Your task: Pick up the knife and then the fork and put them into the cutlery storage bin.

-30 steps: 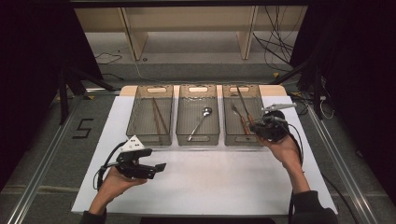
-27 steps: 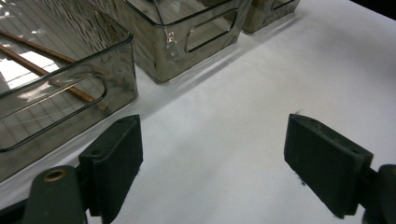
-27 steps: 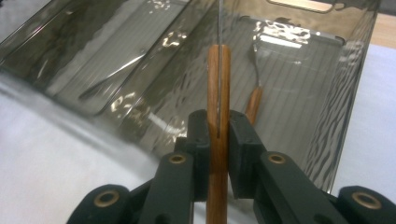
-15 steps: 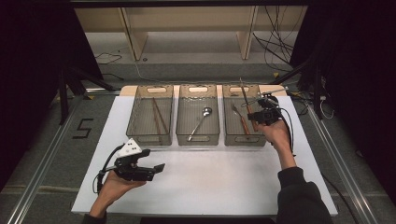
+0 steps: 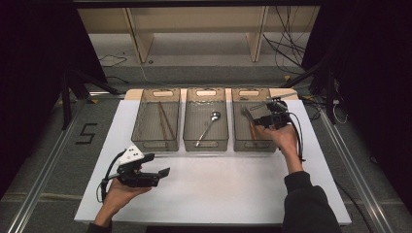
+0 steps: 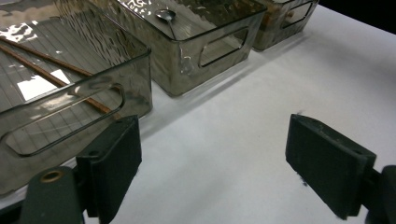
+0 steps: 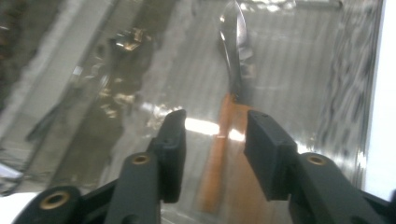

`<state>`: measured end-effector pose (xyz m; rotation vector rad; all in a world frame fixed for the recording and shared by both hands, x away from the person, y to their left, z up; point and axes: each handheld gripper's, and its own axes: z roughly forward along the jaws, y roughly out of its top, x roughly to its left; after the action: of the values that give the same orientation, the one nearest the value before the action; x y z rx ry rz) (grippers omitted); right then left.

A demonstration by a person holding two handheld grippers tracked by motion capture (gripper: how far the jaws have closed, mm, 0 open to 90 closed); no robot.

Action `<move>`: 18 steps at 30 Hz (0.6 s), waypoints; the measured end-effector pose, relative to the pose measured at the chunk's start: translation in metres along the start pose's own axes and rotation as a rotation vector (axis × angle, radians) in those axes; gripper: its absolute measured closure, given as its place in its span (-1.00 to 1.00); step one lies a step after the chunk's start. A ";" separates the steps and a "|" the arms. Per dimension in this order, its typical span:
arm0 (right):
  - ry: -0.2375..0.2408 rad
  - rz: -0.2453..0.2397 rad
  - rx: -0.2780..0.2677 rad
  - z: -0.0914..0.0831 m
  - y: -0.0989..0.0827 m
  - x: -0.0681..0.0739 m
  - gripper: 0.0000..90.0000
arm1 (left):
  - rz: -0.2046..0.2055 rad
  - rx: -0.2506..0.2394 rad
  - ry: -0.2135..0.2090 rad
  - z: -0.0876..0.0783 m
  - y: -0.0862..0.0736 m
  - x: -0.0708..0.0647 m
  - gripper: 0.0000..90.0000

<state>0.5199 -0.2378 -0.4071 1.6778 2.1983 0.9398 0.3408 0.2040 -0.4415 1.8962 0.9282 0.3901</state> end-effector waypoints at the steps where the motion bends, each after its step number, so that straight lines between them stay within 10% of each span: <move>1: 0.013 -0.002 -0.011 -0.002 0.000 0.001 0.25 | -0.006 -0.006 -0.001 0.000 0.000 0.000 -0.60; 18: 0.239 -0.221 -0.264 -0.046 -0.061 0.048 -0.36 | -0.002 -0.006 -0.010 0.007 -0.004 -0.005 -0.63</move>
<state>0.4319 -0.2181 -0.3993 1.2336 2.2254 1.3556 0.3397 0.1971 -0.4474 1.8904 0.9212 0.3817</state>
